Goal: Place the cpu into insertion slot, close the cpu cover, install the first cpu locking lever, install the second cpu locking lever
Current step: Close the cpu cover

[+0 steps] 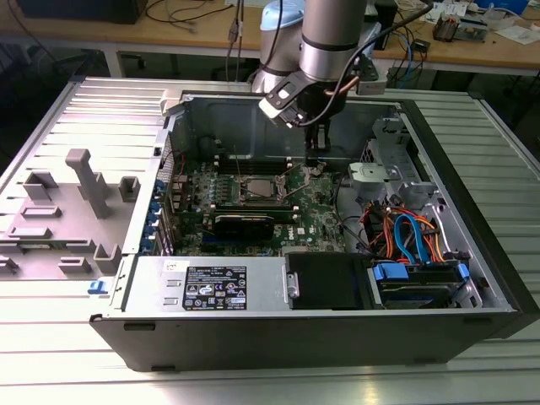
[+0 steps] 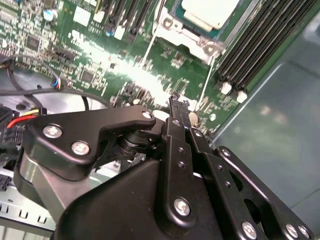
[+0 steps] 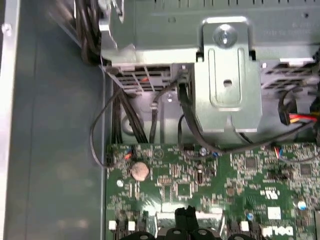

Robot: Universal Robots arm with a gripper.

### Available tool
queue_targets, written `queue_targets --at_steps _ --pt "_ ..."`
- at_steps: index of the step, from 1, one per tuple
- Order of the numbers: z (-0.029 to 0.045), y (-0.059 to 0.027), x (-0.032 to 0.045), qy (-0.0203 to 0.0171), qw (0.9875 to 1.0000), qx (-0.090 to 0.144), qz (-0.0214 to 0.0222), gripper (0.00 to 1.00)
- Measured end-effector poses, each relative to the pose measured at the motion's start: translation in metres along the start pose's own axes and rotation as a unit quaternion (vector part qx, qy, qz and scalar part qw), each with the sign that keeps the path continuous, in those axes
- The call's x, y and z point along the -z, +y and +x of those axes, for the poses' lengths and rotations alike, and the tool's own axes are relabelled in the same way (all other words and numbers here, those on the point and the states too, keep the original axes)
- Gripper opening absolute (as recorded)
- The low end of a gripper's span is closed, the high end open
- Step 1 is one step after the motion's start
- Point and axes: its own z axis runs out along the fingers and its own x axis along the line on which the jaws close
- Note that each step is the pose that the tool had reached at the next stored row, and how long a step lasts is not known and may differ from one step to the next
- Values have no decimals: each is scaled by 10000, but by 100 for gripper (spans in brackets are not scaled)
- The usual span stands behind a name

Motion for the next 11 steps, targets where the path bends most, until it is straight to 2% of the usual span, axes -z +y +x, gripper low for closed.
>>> queue_targets --at_steps 4,7,11 --pt "5 130 -10 1 10000 0 1 11" --pt "5 162 -29 0 10000 0 5 11" --pt "5 189 -78 -1 10000 1 40 11"
